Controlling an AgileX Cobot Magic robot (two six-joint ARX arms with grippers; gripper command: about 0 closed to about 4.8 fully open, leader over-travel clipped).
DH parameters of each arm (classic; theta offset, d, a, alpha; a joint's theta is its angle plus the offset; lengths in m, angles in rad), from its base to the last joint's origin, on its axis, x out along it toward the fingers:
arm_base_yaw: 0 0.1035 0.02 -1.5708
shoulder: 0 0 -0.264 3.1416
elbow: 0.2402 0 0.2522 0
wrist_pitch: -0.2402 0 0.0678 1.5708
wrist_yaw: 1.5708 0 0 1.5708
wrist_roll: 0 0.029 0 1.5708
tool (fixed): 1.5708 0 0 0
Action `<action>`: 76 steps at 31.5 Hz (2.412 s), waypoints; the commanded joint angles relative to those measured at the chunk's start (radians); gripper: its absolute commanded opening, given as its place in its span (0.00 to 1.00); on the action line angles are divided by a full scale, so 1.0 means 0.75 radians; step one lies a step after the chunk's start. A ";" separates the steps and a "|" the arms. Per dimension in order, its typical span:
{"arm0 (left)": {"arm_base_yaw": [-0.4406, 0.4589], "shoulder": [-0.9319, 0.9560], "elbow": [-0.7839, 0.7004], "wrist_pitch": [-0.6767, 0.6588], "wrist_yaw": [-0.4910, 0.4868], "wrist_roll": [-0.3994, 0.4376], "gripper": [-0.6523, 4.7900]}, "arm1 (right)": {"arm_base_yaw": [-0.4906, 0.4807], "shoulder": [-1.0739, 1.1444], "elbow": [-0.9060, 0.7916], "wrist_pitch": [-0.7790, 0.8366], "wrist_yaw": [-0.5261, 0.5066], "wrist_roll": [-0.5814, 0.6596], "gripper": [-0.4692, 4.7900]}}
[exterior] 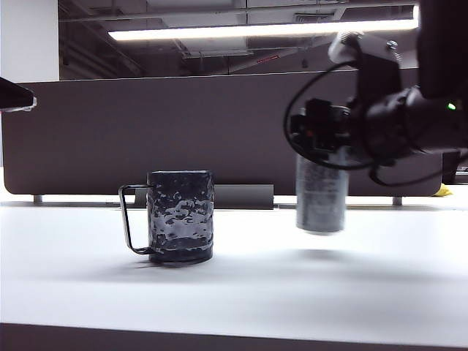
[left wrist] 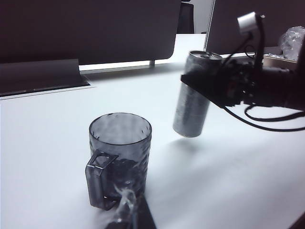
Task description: Pick up the metal can, pour some water into the cup, then place the can back on the table.
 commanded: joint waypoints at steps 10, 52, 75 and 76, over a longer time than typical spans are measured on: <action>-0.001 0.002 0.002 0.016 0.003 0.001 0.11 | 0.119 -0.008 0.320 -0.419 -0.051 -0.346 0.58; 0.169 0.002 0.002 0.016 0.004 0.001 0.11 | 0.309 -0.007 0.556 -0.764 0.040 -1.207 0.58; 0.169 0.002 0.002 0.016 0.004 0.001 0.11 | 0.329 -0.007 0.623 -0.966 0.101 -1.593 0.58; 0.169 0.002 0.002 0.016 0.004 0.001 0.11 | 0.329 -0.007 0.623 -0.966 0.101 -1.604 0.58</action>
